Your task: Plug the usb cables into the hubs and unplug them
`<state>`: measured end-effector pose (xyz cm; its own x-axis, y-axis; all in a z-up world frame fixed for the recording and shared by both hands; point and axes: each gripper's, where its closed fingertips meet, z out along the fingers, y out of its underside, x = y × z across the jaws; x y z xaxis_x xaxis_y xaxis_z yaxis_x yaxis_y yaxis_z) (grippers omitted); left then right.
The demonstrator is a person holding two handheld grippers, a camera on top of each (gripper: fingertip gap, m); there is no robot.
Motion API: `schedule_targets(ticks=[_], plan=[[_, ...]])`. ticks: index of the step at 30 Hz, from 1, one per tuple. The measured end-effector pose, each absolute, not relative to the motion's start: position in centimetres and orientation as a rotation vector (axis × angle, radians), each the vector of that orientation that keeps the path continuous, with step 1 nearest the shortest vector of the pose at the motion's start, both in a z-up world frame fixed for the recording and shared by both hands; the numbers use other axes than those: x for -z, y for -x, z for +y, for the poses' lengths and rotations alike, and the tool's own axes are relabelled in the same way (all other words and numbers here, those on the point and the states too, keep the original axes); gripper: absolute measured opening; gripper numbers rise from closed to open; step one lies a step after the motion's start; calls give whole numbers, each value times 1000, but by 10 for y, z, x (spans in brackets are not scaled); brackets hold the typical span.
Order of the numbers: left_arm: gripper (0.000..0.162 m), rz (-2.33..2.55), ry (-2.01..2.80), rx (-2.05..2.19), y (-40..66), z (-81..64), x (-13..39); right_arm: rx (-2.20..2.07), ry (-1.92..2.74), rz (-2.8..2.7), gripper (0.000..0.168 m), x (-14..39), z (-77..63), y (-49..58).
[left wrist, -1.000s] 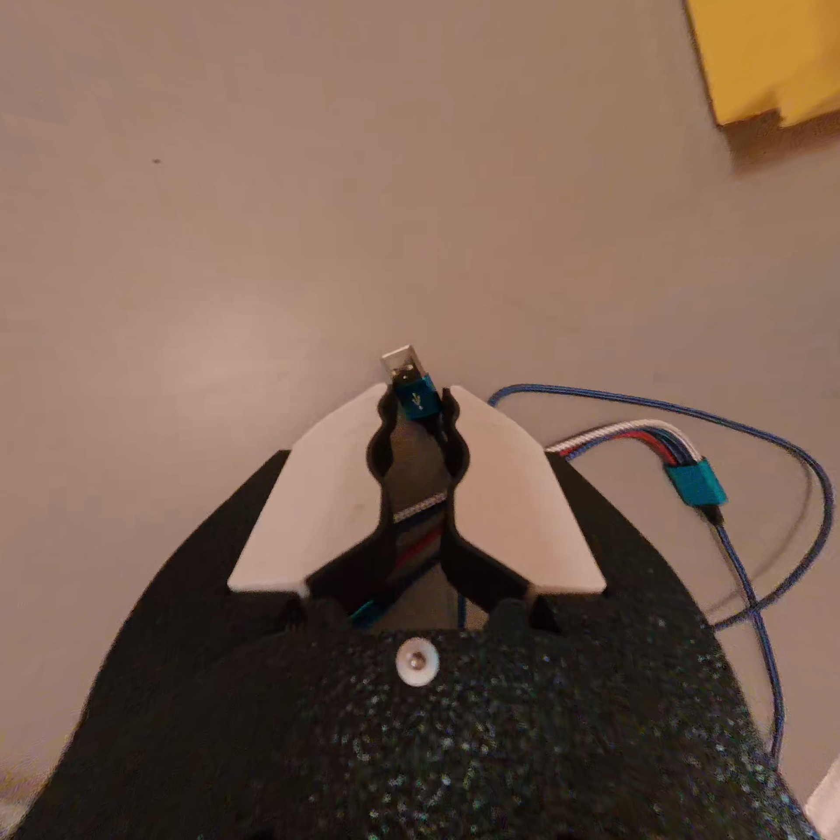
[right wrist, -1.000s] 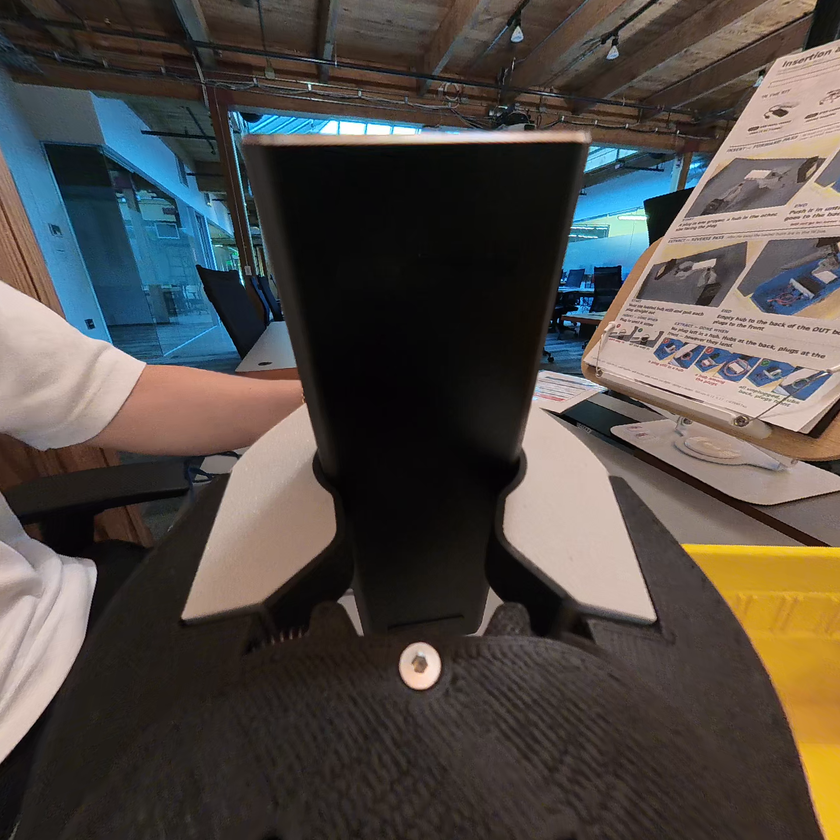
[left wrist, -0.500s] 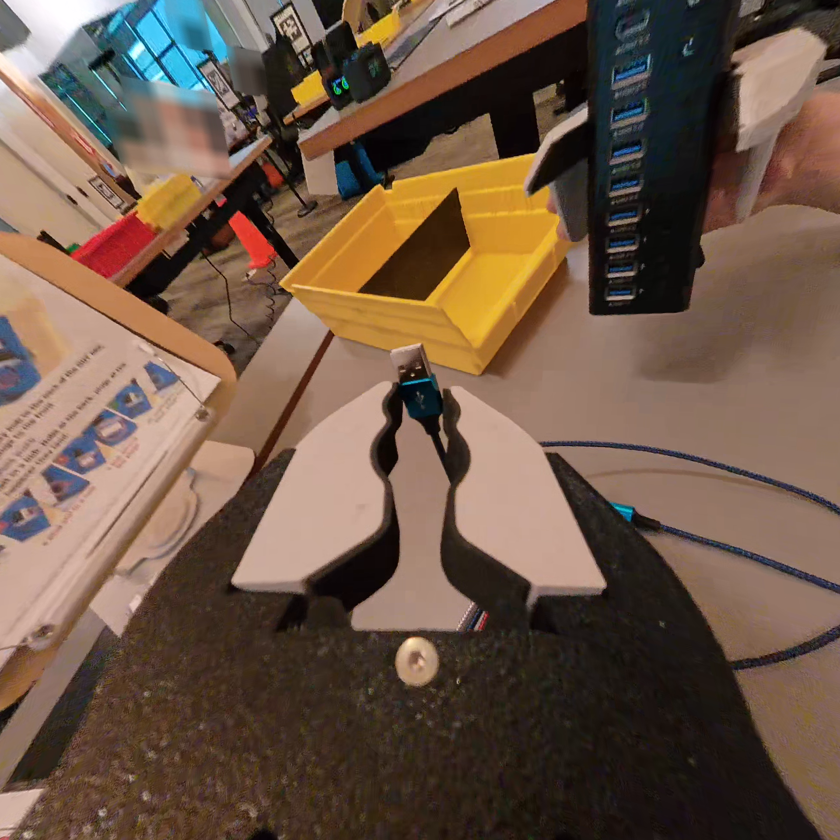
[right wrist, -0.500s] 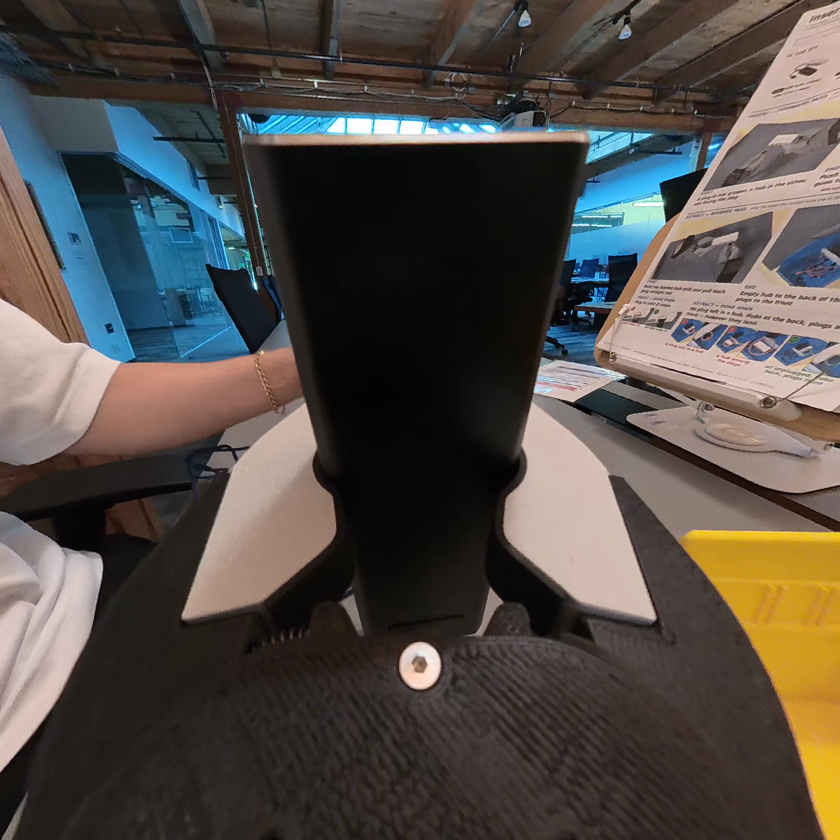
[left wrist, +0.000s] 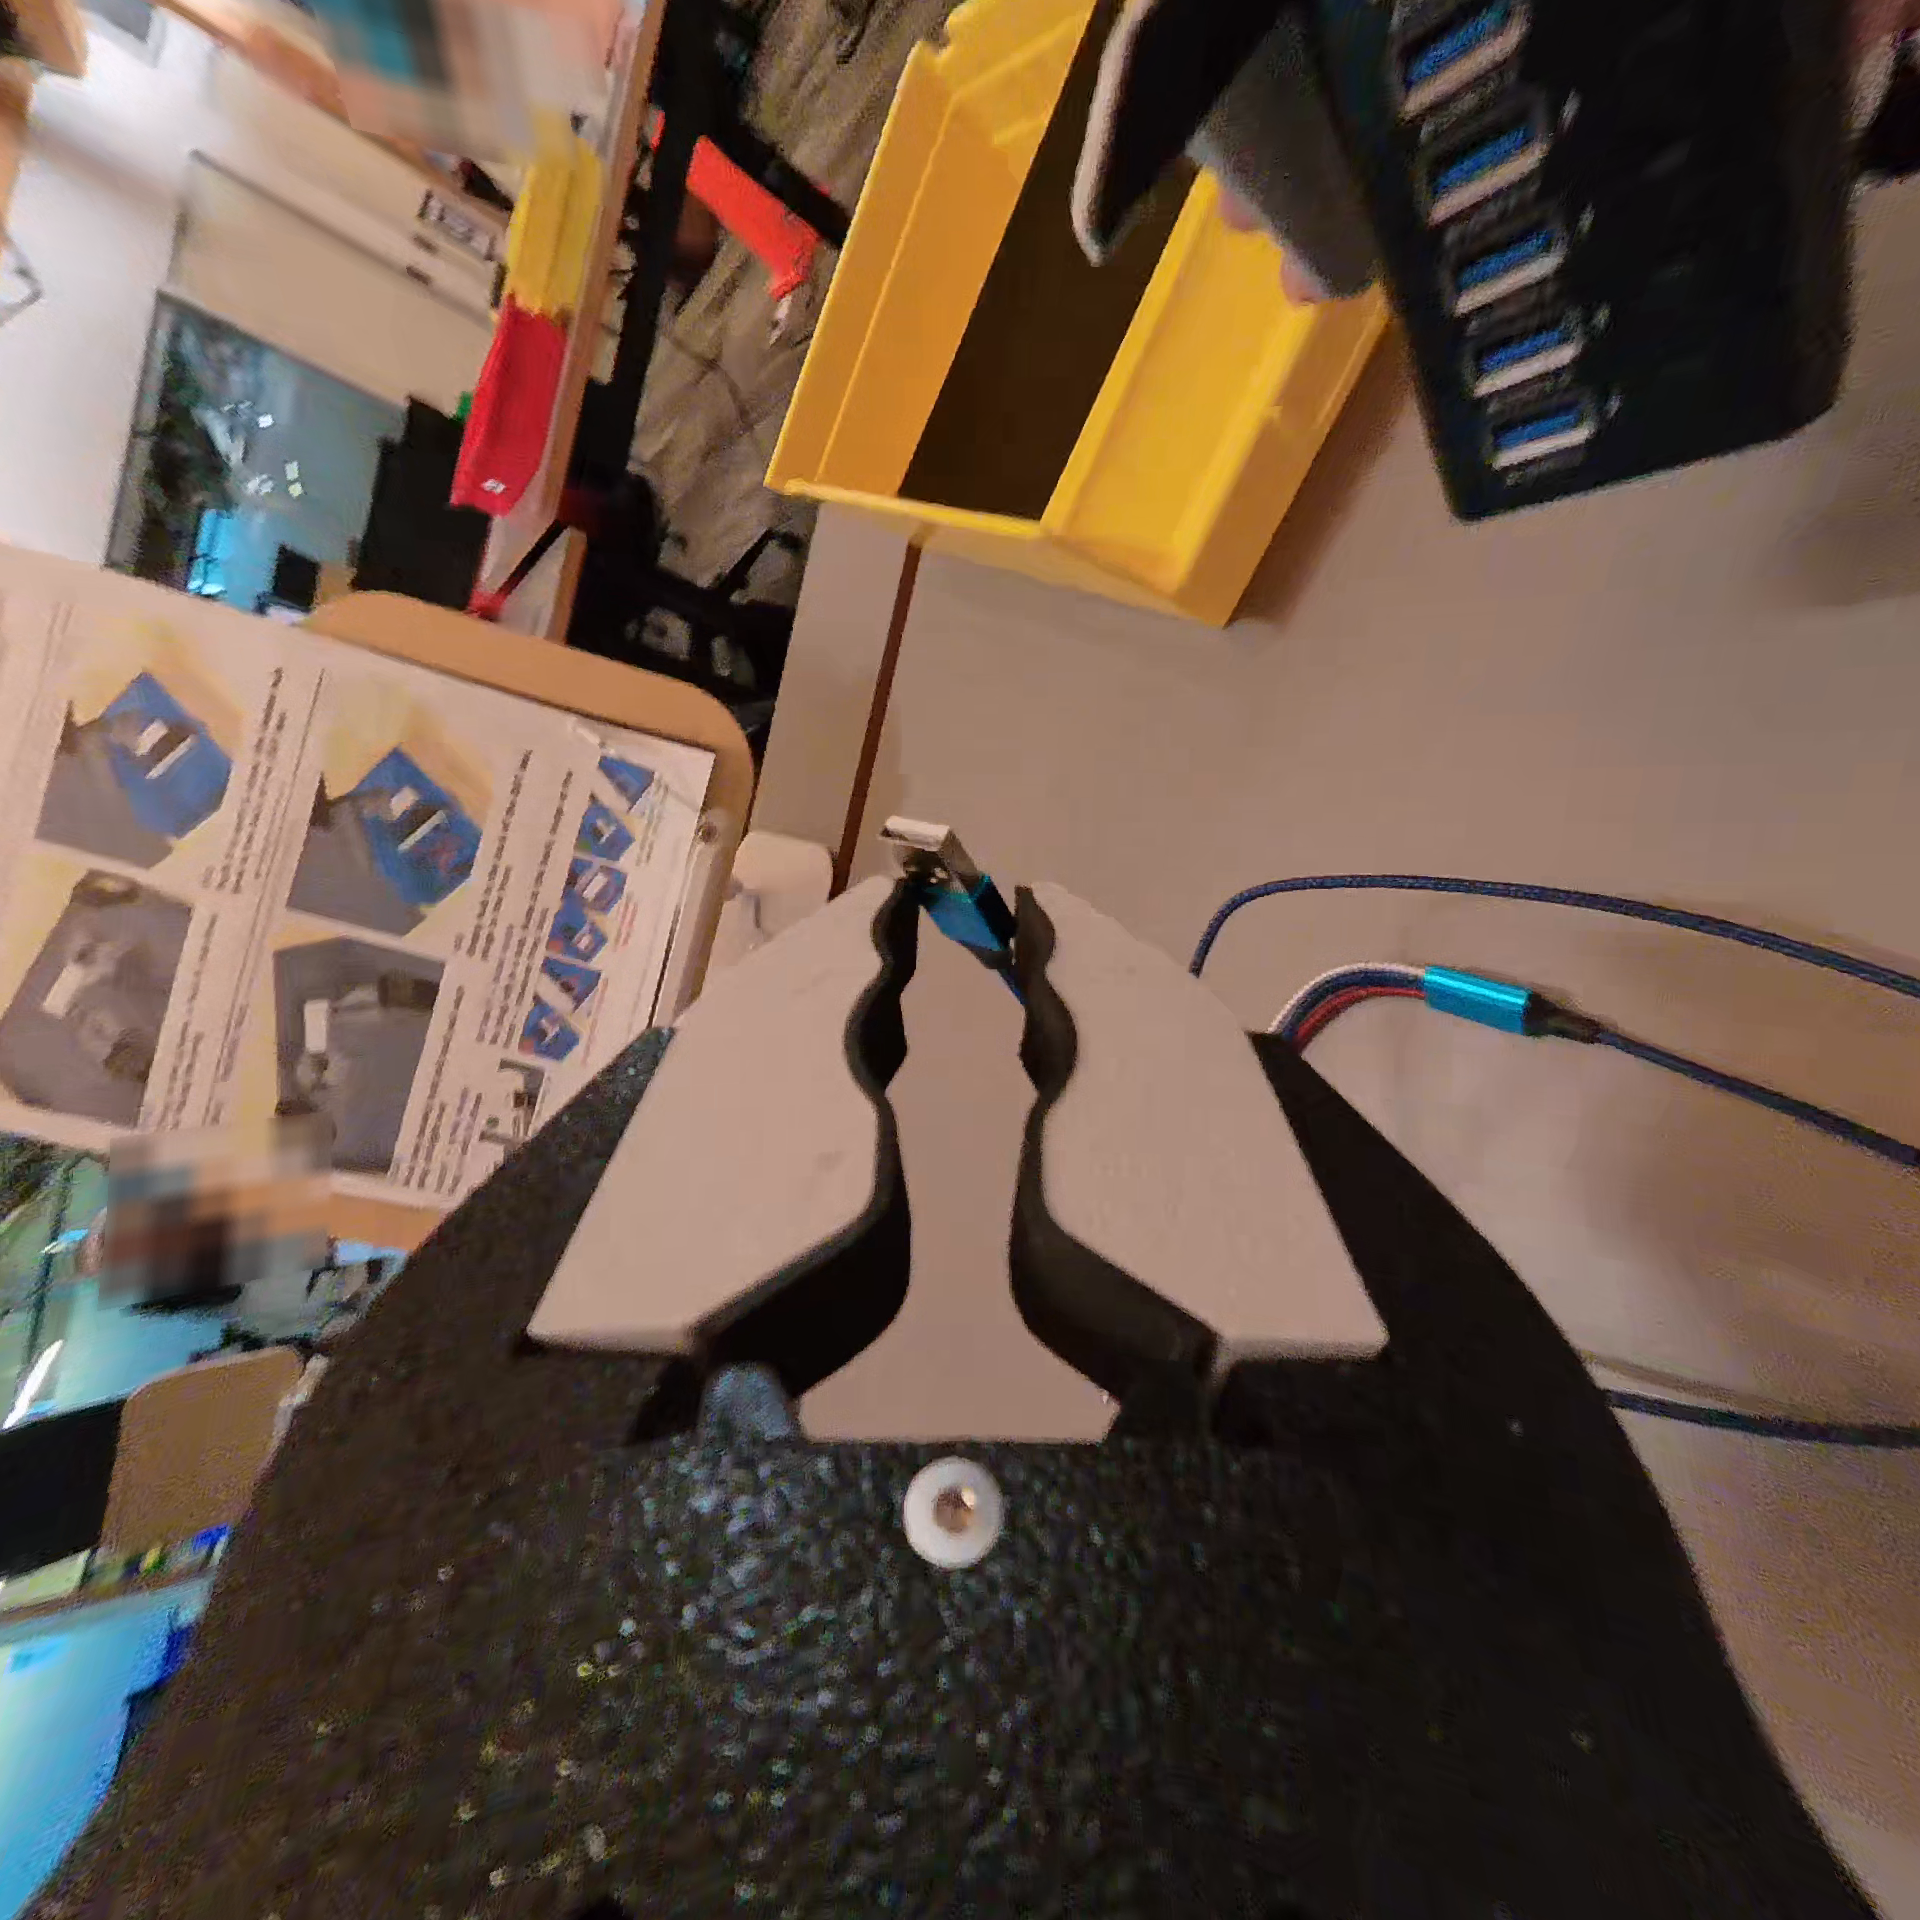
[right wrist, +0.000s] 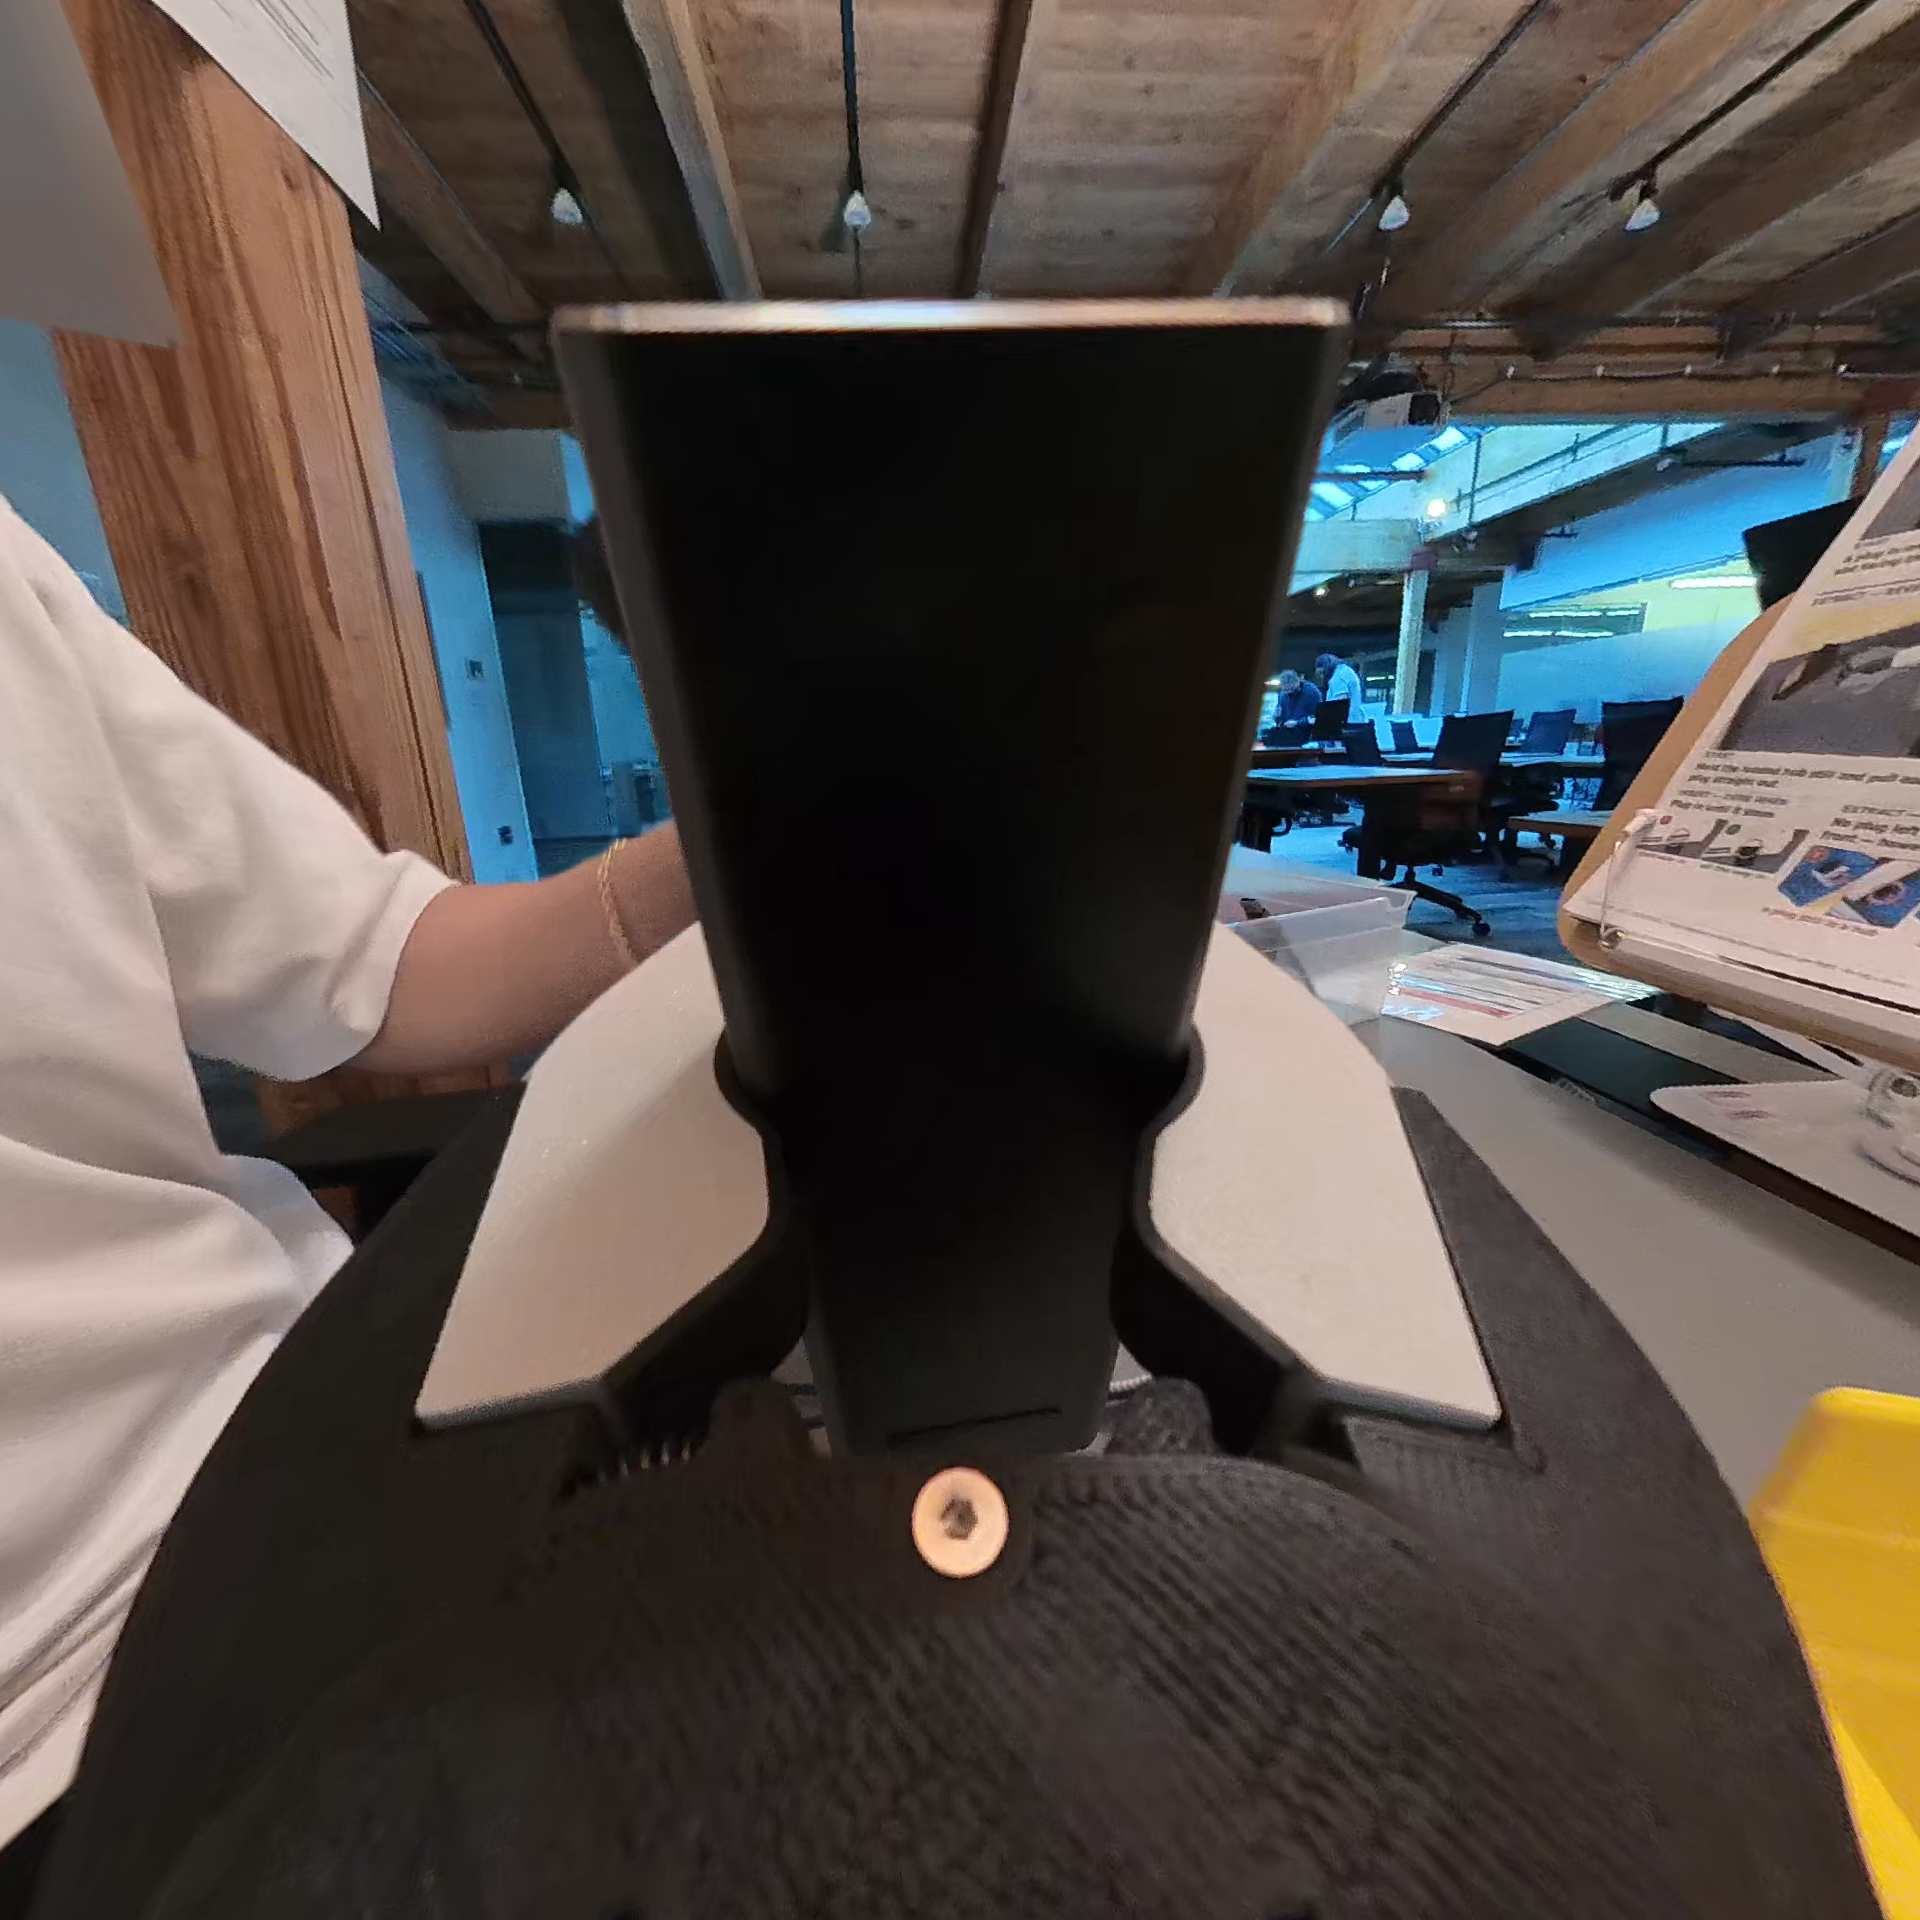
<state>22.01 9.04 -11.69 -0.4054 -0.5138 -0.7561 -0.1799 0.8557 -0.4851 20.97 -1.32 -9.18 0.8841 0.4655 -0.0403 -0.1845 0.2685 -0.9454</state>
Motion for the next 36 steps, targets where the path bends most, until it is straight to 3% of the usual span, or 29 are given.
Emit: schedule_targets(ticks=[4, 7, 11, 15, 17, 22, 26, 33, 36], plan=[[16, 1963, 545, 344, -214, 99, 172, -398, 1259, -229, 73, 96, -12, -218], [13, 2017, 707, 686, -203, 86, 189, -360, 1298, -207, 73, 100, -11, -224], [12, 1893, 930, 1280, -197, 90, 146, -330, 1311, -199, 73, 100, -12, -227], [11, 1894, 970, 2249, -172, 69, 94, -322, 1307, -191, 74, 99, -13, -230], [11, 1949, 1045, 2491, -177, 69, 100, -319, 1305, -185, 74, 99, -13, -232], [11, 2446, 1206, 1904, -216, 71, 206, -311, 1311, -173, 73, 101, -15, -235], [14, 2556, 1221, 1442, -244, 86, 250, -304, 1302, -170, 73, 99, -19, -238], [43, 2340, 1293, 797, -264, 140, 256, -317, 1287, -136, 73, 103, -24, -248], [38, 2261, 1357, 752, -246, 133, 241, -326, 1280, -131, 73, 103, -24, -249]])
